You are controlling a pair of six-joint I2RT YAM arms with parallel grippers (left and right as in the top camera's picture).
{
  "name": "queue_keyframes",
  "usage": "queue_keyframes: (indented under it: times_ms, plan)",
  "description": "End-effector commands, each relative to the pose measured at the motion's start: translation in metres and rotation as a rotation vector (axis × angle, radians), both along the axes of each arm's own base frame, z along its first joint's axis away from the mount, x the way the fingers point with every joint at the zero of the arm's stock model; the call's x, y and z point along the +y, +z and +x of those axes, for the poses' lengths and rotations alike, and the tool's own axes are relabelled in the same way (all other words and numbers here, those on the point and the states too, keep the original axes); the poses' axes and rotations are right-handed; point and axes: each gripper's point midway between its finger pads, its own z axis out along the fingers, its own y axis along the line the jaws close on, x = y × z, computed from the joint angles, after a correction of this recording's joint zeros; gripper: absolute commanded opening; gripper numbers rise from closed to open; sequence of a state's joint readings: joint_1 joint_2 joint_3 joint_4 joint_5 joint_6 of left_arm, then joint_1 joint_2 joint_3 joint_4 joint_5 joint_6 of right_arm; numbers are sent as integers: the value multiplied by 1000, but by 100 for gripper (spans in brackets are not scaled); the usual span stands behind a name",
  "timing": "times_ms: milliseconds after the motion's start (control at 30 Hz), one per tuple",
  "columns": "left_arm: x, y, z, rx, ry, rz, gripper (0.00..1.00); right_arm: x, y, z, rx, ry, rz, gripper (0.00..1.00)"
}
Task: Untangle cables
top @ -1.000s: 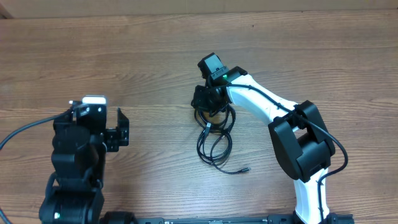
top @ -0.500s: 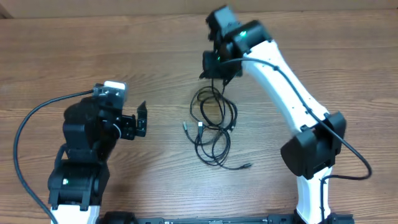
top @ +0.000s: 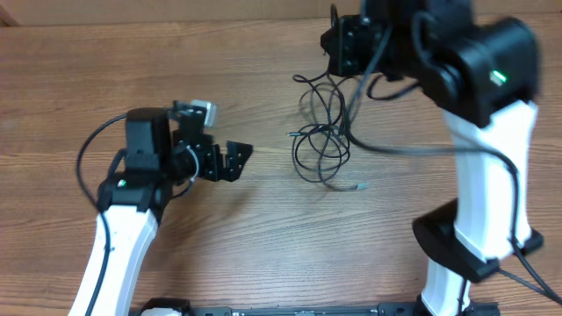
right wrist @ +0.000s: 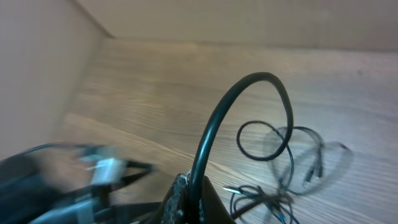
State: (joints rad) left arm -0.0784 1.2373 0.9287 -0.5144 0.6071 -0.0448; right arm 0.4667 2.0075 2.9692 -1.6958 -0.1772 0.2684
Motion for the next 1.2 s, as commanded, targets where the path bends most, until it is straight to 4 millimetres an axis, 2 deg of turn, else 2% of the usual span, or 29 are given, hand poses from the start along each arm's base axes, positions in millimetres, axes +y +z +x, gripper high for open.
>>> queue_keyframes:
  times_ms: [0,133,267,367,533,667,833,1033,1167]
  plan:
    - [-60,13,-21,-1,-348,-236,99,0,39,-35,-84,64,77,4]
    - [-99,-7,-32,67,-505,-324,100,-8,55,-50,-123,66,96,4]
    - [-138,-3,-50,23,-688,-403,100,-9,58,-53,-132,66,100,4]
    - [-155,1,-58,-25,-753,-404,100,-9,58,-53,-132,66,100,4]
    - [-171,3,-72,-35,-810,-402,100,-9,57,-53,-132,66,99,4]
    - [-174,-5,-75,-11,-798,-371,100,-10,57,-53,-132,65,98,4]
    - [-167,-25,-59,7,-693,-258,100,-20,56,-45,-153,5,58,4]
    - [-145,-42,-29,7,-542,-150,100,-51,55,-26,-206,-171,-47,4]
    - [-126,-57,-18,55,-444,-77,100,-89,58,-13,-258,-355,-153,4]
